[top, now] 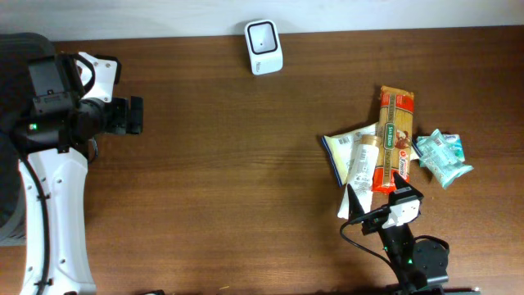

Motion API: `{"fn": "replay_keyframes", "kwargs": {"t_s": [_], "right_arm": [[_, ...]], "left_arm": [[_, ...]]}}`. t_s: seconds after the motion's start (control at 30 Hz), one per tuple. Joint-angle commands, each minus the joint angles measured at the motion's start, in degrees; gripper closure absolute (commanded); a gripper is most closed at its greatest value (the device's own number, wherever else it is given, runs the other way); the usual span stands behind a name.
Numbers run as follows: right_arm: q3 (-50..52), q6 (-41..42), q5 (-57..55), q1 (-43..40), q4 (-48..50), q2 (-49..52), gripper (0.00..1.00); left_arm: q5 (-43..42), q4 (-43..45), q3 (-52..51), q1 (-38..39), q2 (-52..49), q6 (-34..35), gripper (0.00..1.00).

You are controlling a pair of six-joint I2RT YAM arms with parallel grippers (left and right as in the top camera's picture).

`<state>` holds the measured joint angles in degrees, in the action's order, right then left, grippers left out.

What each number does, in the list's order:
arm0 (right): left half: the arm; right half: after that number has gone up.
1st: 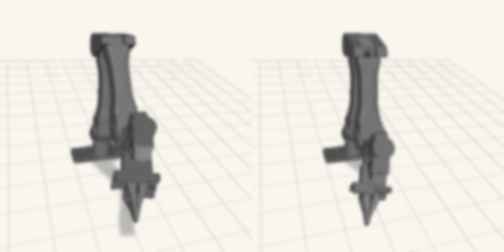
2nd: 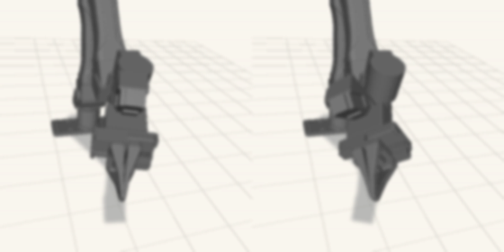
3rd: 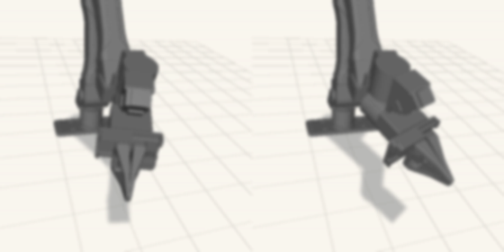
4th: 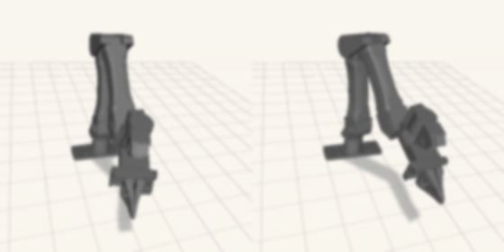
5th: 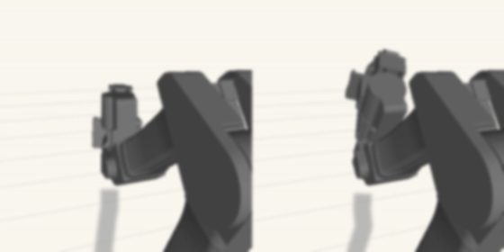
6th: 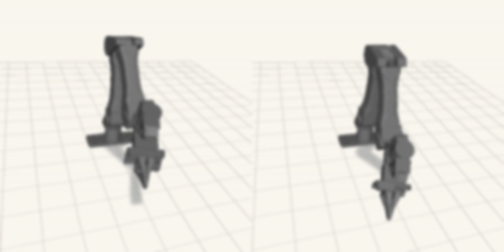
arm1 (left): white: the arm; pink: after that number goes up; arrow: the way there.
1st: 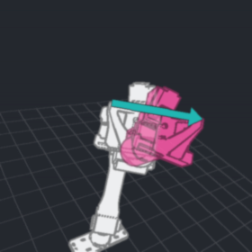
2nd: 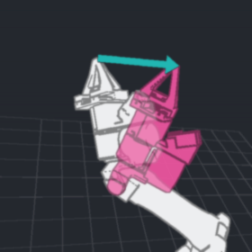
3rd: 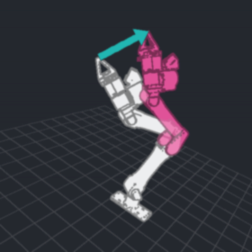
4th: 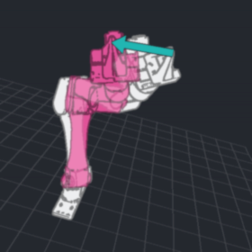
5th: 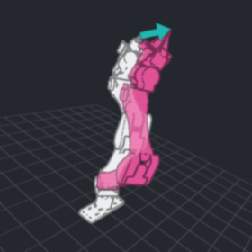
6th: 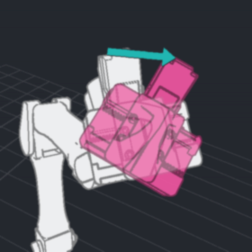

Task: Scan the item barcode

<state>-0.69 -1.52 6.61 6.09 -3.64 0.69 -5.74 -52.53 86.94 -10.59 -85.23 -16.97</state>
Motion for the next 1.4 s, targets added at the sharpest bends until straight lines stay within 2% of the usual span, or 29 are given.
{"fn": "replay_keyframes", "kwargs": {"t_s": [0.0,0.17,0.27,0.33,0.43,0.63,0.77,0.83,1.13,1.37], "right_arm": [[0.4,0.5,0.7,-0.1,-0.2,-0.5,0.01],[0.4,0.5,0.7,-0.1,-0.2,-0.5,0.01],[0.4,0.5,0.7,-0.1,-0.2,-0.5,0.01],[0.4,0.5,0.7,-0.1,-0.2,-0.5,0.02],[0.4,0.5,0.7,-0.1,-0.2,-0.5,0.01],[0.4,0.5,0.7,-0.1,-0.2,-0.5,0.01],[0.4,0.5,0.7,-0.1,-0.2,-0.5,0.01],[0.4,0.5,0.7,-0.1,-0.2,-0.5,0.01],[0.4,0.5,0.7,-0.1,-0.2,-0.5,0.01],[0.4,0.5,0.7,-0.1,-0.2,-0.5,0.01]], "left_arm": [[-0.4,0.1,0.3,-0.2,0.7,-0.7,0.01],[-0.4,-0.1,0.1,1.0,5.6,-0.7,0.01],[-0.4,-0.1,-1.2,4.6,11.8,-0.7,0.01],[-0.3,0.3,-5.7,7.3,17.4,-0.7,0.01],[-0.6,10.1,-17.2,9.9,27.3,-0.7,0.01],[-2.4,39.6,-50.9,12.4,50.4,-0.5,0.01],[-2.4,52.9,-68.5,12.4,64.4,-0.5,0.01],[-2.4,55.8,-74.2,12.4,69.6,-0.5,0.01],[-2.4,56.2,-86.1,13.6,80.5,-0.5,0.01],[-1.9,48.6,-86.4,14.2,85.0,-0.5,0.01]]}}
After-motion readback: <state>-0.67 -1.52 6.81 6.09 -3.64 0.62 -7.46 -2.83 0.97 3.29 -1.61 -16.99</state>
